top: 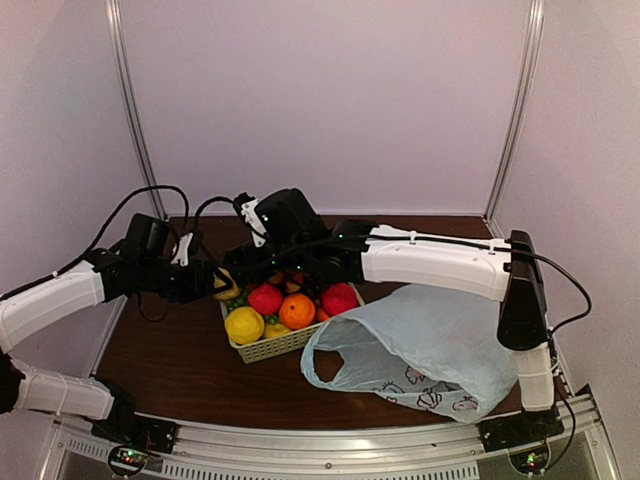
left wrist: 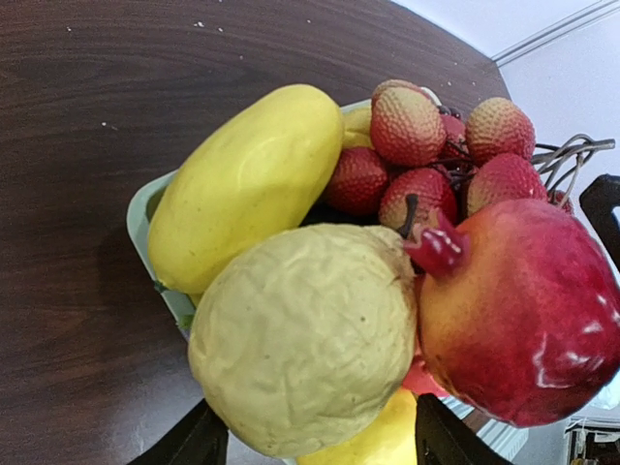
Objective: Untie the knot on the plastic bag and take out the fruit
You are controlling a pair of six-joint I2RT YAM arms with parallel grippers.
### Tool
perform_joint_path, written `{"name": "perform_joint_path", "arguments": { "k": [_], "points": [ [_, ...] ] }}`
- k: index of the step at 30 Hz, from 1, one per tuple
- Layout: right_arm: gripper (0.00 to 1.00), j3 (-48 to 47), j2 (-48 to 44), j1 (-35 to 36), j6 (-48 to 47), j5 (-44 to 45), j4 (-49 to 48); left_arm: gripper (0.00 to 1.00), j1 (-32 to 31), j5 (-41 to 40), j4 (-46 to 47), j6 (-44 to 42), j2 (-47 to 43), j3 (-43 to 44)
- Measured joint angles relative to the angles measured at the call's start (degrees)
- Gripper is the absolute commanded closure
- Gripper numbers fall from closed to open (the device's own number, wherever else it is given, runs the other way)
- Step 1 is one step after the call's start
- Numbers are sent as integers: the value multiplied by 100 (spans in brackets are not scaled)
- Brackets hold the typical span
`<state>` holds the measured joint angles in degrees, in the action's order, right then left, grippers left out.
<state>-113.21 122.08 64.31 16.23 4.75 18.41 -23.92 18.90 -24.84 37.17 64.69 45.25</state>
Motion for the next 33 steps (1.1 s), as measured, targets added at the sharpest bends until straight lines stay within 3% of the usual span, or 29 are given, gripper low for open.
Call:
{"name": "perform_joint_path", "arguments": {
  "k": [33],
  "points": [
    [9,0,-50,2,-63,0,24,24,26,-136,39,-70,109,-61]
  ]
}}
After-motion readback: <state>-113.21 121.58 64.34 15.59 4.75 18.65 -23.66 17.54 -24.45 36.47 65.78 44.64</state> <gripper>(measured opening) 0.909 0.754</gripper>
